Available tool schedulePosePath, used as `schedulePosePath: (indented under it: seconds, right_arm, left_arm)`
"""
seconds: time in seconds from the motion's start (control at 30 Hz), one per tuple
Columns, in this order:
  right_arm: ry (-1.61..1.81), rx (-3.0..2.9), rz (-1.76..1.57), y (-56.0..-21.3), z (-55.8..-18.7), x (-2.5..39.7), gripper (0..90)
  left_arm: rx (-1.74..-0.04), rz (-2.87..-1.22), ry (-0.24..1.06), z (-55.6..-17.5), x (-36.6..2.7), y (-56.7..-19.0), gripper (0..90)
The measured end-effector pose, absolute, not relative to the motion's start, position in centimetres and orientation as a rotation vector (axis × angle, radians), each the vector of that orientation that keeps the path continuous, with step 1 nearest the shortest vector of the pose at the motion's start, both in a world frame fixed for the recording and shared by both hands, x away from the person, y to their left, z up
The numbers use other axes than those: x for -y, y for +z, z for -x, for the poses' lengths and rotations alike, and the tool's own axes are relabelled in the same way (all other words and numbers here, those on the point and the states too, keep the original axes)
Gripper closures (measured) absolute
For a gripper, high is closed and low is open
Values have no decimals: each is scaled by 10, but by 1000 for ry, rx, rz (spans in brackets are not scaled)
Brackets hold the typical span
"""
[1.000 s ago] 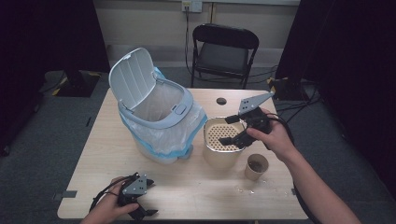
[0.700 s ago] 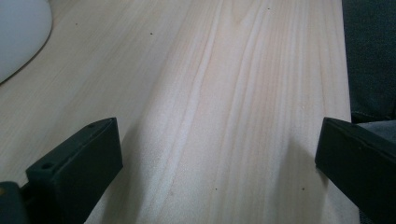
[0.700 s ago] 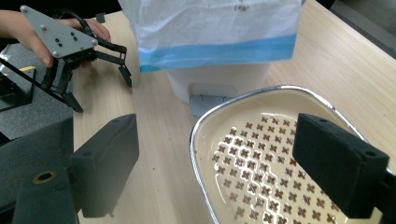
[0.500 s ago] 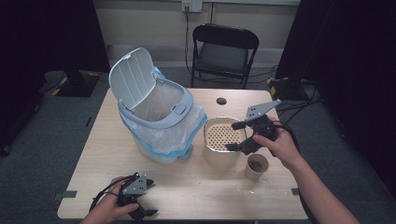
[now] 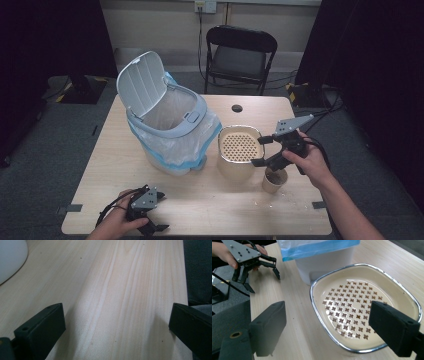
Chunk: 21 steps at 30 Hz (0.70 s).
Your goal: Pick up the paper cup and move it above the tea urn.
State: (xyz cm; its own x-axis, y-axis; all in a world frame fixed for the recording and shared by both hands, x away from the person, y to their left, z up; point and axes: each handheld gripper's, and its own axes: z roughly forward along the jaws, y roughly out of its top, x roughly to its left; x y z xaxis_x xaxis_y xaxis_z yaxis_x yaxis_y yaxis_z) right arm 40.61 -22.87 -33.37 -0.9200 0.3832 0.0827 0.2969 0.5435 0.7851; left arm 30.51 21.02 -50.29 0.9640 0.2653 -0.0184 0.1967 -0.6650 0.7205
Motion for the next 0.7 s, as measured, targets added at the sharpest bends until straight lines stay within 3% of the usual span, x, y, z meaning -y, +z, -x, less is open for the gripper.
schedulePosePath:
  seconds: [0.7]
  right_arm:
    - [1303,-2661,-669,-357,-394,260,146]
  left_arm:
    - [-323,-2318,111,-305,-210,-503,0]
